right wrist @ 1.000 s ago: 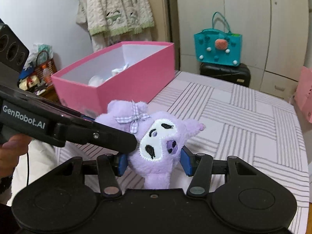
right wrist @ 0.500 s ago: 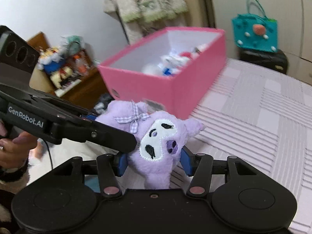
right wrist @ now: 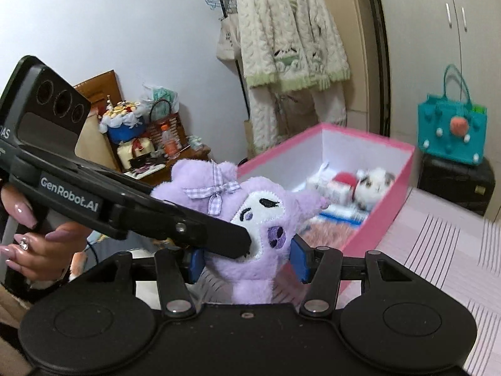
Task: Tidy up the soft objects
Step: 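Lift the lilac plush with both grippers and carry it over the pink box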
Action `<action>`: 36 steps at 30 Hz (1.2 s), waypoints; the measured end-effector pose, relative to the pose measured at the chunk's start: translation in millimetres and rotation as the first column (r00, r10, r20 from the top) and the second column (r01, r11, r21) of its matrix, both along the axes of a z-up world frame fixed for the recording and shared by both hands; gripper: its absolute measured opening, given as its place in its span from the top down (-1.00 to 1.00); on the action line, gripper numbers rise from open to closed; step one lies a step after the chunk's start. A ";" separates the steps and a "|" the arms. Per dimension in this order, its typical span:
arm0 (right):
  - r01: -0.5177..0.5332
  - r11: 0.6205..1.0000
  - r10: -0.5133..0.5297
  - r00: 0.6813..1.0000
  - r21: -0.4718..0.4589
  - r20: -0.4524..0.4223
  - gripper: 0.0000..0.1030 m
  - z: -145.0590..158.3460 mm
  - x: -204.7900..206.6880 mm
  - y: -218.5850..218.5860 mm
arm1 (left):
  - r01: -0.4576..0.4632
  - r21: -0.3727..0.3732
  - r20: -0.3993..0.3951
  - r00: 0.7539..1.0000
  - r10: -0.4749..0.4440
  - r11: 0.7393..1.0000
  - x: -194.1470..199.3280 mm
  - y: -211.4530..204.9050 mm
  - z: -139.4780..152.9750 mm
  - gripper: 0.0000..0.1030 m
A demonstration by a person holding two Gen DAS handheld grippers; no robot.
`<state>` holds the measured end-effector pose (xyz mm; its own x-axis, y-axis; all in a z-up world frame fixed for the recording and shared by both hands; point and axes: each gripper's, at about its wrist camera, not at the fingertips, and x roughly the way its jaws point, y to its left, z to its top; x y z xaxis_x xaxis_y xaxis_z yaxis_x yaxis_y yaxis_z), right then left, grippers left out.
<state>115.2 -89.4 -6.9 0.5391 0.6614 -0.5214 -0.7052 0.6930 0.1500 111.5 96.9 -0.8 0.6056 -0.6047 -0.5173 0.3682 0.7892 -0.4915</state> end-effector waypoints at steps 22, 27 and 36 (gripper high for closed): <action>0.052 0.978 -0.057 0.998 -0.203 -0.019 -0.14 -28.0 178.6 59.3 | -0.265 -0.050 -0.154 0.955 0.255 0.963 166.8 35.1 -48.7 0.22; 0.075 0.955 -0.072 0.997 -0.288 0.020 -0.15 -41.1 194.8 70.1 | -0.321 0.024 -0.123 0.939 0.322 0.947 171.2 32.2 -50.0 0.19; 0.084 0.972 -0.078 0.996 -0.221 0.037 -0.47 -32.8 190.2 48.7 | -0.388 0.065 -0.029 0.920 0.391 0.919 143.8 39.8 -34.8 0.05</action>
<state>305.4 -40.7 -39.7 0.6025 0.4844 -0.6342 -0.6473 0.7615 -0.0333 255.3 136.7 -35.6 0.7649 -0.2939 -0.5731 0.0066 0.8933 -0.4494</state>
